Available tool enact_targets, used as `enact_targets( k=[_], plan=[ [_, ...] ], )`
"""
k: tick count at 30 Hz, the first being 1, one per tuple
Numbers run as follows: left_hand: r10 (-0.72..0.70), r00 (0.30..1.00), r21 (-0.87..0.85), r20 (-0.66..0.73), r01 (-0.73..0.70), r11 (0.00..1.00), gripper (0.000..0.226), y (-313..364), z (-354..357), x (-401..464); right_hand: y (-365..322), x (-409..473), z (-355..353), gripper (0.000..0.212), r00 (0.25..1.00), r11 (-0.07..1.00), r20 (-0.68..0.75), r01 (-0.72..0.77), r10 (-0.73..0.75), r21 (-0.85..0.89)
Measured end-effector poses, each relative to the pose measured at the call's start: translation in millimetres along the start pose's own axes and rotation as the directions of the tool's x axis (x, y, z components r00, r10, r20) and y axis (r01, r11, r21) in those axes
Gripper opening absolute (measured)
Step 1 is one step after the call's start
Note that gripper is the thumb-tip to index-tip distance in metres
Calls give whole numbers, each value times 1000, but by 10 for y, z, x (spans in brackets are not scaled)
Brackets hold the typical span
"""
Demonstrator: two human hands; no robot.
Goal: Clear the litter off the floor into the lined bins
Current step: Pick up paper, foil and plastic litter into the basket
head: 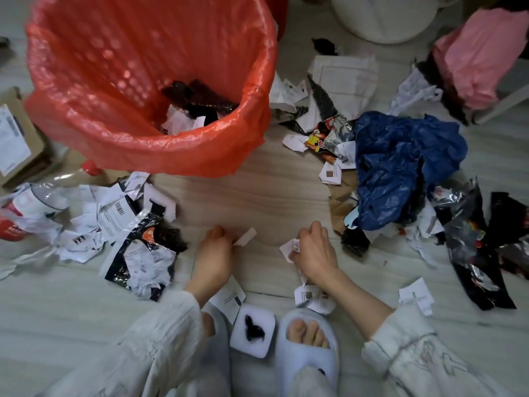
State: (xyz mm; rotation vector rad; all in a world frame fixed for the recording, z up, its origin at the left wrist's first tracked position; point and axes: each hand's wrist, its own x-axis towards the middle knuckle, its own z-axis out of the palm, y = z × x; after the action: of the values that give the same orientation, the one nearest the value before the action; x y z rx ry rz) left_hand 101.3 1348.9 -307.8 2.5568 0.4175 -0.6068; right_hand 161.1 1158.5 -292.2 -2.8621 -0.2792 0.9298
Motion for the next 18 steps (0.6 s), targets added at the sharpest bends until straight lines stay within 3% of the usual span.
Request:
enact_targets(
  k=[5,9,13,18],
  plan=[
    [39,999,-169,-15,-41,985,16,86,-214,-101,-30,-109,-124,27,998,996,-41,43,-40,82],
    [151,966,-274,-210,-207,939,16,277,-546,-238,-156,-208,-510,25,984,938,-168,3,59,346],
    [201,854,-330,-479,-387,861,6,483,-1054,-409,-425,-347,-1153,25,936,713,-290,64,199,698],
    [97,723,-336,-684,-431,837,5,639,-1743,-514,-937,-470,-1897,16,907,526,-374,225,196,820]
  ],
)
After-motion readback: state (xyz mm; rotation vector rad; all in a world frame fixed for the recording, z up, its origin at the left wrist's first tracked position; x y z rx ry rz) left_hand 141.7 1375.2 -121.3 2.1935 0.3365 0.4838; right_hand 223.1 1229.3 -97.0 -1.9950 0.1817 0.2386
